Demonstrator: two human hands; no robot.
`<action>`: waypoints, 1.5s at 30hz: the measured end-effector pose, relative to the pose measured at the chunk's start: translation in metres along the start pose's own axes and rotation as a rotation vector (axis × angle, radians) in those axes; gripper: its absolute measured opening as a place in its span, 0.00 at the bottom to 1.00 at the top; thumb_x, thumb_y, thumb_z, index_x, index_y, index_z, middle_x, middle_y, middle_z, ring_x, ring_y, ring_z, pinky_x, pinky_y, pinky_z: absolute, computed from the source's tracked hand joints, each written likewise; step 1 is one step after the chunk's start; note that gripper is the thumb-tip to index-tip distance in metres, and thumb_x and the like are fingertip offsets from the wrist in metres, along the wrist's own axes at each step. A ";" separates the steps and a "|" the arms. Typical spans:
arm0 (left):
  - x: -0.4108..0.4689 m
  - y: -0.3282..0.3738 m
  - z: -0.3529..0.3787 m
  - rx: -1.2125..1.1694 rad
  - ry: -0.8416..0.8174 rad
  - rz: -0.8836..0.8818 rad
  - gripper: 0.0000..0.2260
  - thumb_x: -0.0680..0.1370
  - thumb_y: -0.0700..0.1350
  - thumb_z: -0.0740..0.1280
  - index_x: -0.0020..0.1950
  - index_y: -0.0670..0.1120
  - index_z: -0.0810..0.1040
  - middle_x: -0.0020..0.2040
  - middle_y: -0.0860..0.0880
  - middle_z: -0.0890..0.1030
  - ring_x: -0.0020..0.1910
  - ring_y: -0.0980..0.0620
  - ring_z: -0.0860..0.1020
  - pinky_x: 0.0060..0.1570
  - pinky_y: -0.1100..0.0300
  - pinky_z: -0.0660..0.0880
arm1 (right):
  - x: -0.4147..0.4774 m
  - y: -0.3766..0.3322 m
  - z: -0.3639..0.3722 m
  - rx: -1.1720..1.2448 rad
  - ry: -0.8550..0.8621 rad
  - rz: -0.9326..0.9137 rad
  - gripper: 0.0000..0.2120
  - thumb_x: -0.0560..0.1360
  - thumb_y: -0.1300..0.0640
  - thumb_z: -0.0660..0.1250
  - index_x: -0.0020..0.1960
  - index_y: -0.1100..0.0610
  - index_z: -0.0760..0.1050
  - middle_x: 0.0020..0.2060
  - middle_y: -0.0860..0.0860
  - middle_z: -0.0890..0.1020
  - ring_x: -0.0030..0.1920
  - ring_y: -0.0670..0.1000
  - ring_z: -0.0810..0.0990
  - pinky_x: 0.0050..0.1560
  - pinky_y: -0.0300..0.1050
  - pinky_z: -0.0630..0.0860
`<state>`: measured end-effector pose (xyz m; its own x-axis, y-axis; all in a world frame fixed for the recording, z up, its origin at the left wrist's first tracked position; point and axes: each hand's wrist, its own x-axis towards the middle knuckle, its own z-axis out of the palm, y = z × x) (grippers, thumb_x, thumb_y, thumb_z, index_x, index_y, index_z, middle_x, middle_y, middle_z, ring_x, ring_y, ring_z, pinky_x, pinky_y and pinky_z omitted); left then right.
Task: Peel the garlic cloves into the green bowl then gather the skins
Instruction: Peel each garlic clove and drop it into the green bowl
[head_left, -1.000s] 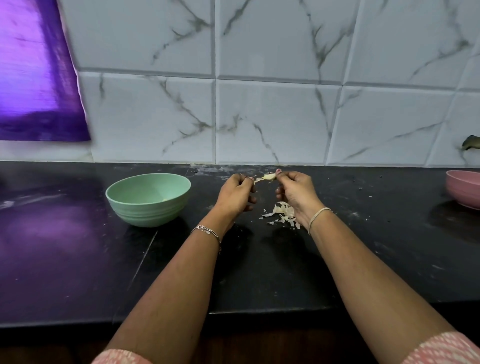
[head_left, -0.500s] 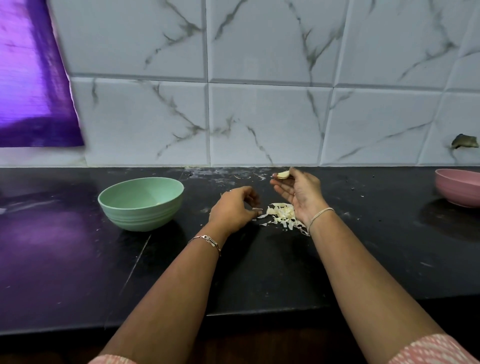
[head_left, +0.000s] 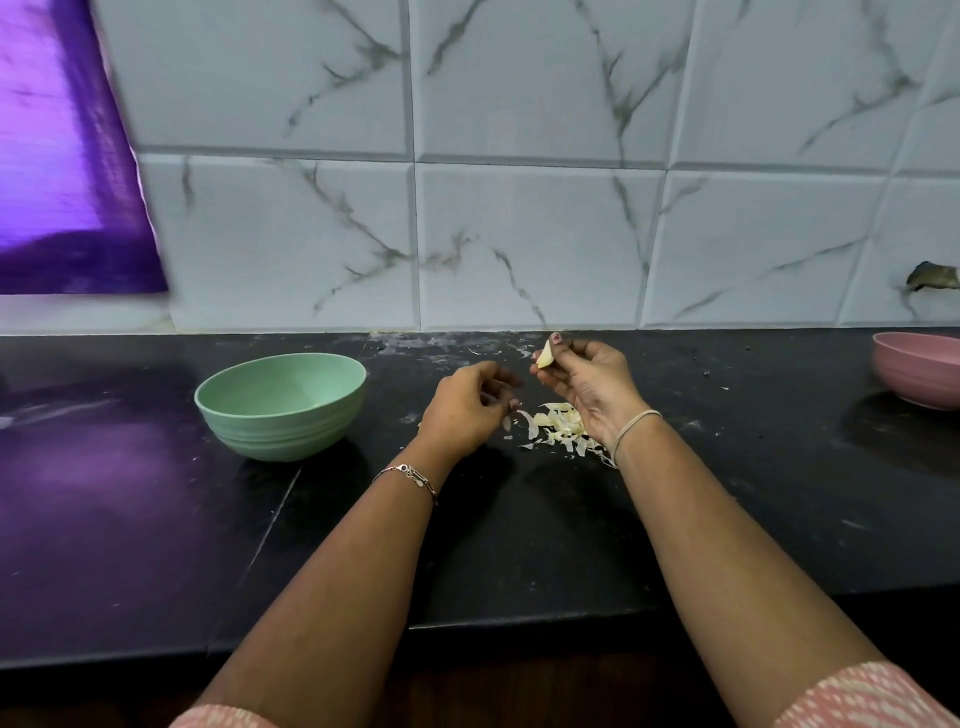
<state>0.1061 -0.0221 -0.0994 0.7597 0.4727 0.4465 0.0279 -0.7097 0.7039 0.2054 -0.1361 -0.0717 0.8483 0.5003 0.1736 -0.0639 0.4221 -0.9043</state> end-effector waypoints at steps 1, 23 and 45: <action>0.000 0.002 -0.001 -0.083 0.017 -0.023 0.06 0.75 0.39 0.71 0.49 0.49 0.80 0.41 0.52 0.82 0.38 0.56 0.80 0.44 0.64 0.78 | 0.000 0.000 0.000 -0.004 -0.012 0.006 0.03 0.78 0.63 0.66 0.46 0.63 0.74 0.40 0.59 0.82 0.31 0.49 0.83 0.34 0.37 0.80; 0.006 0.003 -0.010 -0.619 0.230 -0.183 0.02 0.77 0.38 0.69 0.45 0.44 0.79 0.37 0.46 0.80 0.32 0.52 0.76 0.30 0.65 0.76 | -0.012 0.004 0.005 -0.344 -0.285 -0.035 0.12 0.70 0.75 0.70 0.46 0.61 0.78 0.39 0.57 0.83 0.36 0.48 0.83 0.43 0.41 0.82; 0.005 0.004 -0.007 -0.788 0.159 -0.313 0.03 0.77 0.39 0.70 0.43 0.42 0.80 0.37 0.47 0.79 0.33 0.55 0.76 0.34 0.64 0.79 | -0.002 0.016 0.007 -0.779 -0.105 -0.471 0.02 0.76 0.61 0.70 0.44 0.57 0.80 0.35 0.50 0.84 0.39 0.51 0.85 0.48 0.55 0.82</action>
<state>0.1061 -0.0189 -0.0904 0.6905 0.6954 0.1990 -0.2831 0.0066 0.9591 0.1989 -0.1251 -0.0834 0.6422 0.4875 0.5915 0.6817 -0.0103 -0.7316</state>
